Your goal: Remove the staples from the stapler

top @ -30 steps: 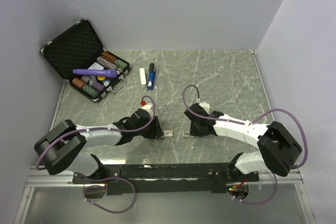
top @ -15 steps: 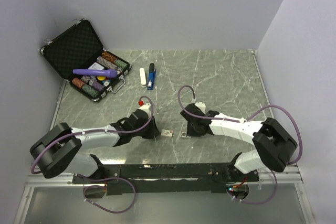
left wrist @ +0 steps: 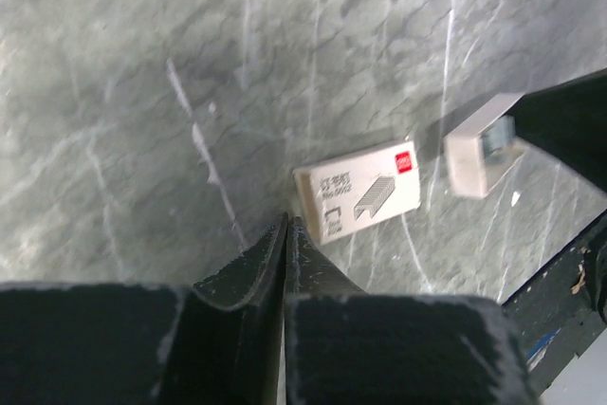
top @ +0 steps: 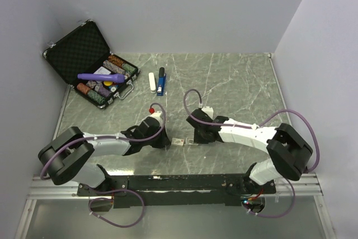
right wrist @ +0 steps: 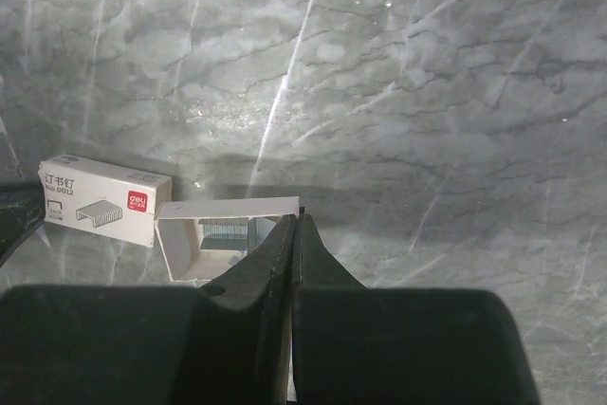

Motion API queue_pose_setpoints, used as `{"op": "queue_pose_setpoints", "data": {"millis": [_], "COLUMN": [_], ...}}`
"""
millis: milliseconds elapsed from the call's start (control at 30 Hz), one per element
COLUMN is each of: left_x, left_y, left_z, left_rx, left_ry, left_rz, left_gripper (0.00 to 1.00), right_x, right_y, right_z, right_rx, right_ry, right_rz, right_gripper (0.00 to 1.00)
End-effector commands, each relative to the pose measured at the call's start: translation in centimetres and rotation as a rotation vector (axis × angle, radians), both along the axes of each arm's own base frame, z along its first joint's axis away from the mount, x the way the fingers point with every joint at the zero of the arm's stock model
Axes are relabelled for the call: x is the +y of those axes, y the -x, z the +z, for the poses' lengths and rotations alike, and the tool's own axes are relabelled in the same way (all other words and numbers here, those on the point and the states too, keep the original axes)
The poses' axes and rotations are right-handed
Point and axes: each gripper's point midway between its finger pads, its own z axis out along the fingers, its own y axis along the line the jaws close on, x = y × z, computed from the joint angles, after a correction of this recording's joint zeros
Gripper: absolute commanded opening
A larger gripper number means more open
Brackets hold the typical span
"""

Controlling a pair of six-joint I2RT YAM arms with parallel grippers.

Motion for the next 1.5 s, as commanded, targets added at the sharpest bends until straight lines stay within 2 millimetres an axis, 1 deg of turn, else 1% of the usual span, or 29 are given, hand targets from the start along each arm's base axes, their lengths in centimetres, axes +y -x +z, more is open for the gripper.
{"op": "queue_pose_setpoints", "data": {"millis": [0, 133, 300, 633, 767, 1167, 1467], "left_x": [-0.4, -0.5, -0.5, -0.5, -0.5, -0.9, -1.0], "left_y": [-0.2, -0.2, -0.1, 0.4, 0.7, 1.1, 1.3], "left_z": [-0.7, -1.0, -0.8, -0.5, -0.3, 0.2, 0.3], "left_rx": [-0.01, -0.007, -0.012, -0.007, -0.006, -0.014, -0.02], "left_ry": [-0.011, -0.01, -0.008, 0.018, 0.029, 0.041, 0.042], "left_rz": [-0.013, -0.021, -0.025, -0.021, -0.022, -0.03, -0.037], "left_gripper": [0.06, 0.01, 0.01, 0.01, 0.01, 0.01, 0.01], "right_x": [0.8, 0.7, 0.5, 1.6, 1.6, 1.6, 1.2], "right_y": [-0.4, 0.0, 0.0, 0.3, 0.5, 0.1, -0.3], "right_z": [0.5, -0.1, -0.1, -0.1, -0.5, -0.7, -0.4], "right_rx": [-0.016, 0.0, 0.0, 0.009, 0.017, 0.014, -0.002], "right_ry": [0.023, 0.061, 0.092, 0.094, 0.11, 0.177, 0.236], "right_rz": [-0.008, -0.006, -0.009, 0.013, 0.017, 0.014, 0.01], "right_gripper": [0.0, 0.0, 0.0, 0.0, 0.0, 0.0, 0.0]}}
